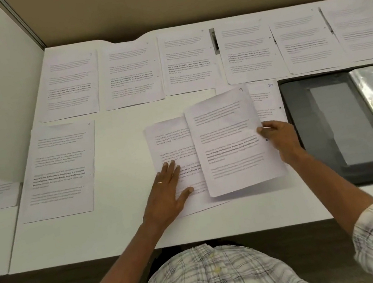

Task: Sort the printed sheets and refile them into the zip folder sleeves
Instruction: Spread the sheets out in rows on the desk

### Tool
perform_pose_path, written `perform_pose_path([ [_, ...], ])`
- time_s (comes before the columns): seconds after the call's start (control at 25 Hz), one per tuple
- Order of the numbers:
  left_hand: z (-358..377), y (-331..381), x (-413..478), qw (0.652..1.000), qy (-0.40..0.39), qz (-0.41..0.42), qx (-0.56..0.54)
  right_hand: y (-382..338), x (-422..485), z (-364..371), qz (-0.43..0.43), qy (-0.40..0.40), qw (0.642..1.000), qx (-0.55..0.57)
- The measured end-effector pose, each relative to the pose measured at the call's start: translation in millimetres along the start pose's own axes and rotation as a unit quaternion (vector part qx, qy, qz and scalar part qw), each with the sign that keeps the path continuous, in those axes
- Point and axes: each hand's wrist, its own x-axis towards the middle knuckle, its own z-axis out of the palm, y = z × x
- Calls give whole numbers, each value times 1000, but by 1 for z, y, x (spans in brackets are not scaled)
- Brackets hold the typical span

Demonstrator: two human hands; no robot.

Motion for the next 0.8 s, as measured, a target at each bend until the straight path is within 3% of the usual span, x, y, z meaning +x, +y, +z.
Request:
perform_pose_path([
  [0.12, -8, -23, -3, 999, 0, 10, 44, 7, 6, -1, -25, 30, 999, -38],
  [0.36, -49, -85, -3, 999, 24, -34, 20, 9, -1, 18, -128, 86, 977, -147],
  [0.48, -52, -75, 0, 997, 40, -60, -13, 16, -14, 35, -250, 73, 927, -269],
  [0.56, -43, -63, 5, 998, 27, -63, -3, 22, -26, 56, -302, 15, 884, -356],
  [0.68, -28, -60, 9, 997, 6, -64, 32, 35, -42, 80, -309, -62, 823, -473],
  [0.8, -29, -72, 3, 995, 15, -91, 30, 48, -51, 86, -307, -79, 802, -506],
])
